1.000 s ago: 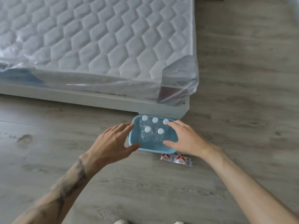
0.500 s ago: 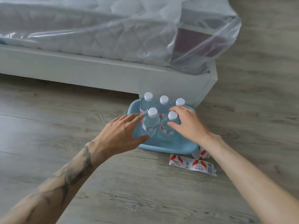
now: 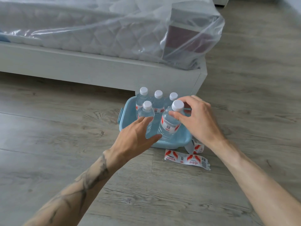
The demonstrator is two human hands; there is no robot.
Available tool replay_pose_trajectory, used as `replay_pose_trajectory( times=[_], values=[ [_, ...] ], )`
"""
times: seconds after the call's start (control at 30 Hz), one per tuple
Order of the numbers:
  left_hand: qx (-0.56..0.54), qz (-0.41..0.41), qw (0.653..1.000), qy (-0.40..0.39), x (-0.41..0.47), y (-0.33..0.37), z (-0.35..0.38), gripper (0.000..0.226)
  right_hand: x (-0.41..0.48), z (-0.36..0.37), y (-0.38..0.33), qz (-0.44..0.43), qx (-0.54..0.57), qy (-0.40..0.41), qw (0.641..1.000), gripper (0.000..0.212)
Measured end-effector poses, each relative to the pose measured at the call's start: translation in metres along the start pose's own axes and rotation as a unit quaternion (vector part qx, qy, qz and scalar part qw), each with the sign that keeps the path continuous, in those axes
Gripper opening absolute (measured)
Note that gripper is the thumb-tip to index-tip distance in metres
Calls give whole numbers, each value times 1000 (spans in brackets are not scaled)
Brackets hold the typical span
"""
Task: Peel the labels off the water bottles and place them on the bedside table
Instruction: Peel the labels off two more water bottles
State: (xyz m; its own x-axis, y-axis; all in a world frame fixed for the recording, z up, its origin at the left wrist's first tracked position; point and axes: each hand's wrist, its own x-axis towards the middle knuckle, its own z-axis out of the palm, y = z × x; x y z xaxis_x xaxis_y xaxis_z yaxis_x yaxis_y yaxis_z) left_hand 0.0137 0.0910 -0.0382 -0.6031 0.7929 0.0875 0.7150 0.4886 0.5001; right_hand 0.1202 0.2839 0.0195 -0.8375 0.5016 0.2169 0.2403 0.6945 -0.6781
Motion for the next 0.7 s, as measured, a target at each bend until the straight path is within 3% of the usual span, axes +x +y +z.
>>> replay_pose_trajectory(
  times=[0.27,0.47,0.57,0.7],
  values=[
    [-230,-45,967,102,-5,49,-8,68,-8,-48,-60,-38,58,75,995,25],
    [-291,-32,941,170,-19,57,-13,55,-18,-54,-92,-75,55,93,991,33],
    [-334,-17,929,159,-30,49,-24,49,-18,-58,-92,-78,94,40,992,36],
    [-393,-4,917,71,-40,38,-45,48,-22,-66,-70,-25,238,-127,962,38]
  ],
)
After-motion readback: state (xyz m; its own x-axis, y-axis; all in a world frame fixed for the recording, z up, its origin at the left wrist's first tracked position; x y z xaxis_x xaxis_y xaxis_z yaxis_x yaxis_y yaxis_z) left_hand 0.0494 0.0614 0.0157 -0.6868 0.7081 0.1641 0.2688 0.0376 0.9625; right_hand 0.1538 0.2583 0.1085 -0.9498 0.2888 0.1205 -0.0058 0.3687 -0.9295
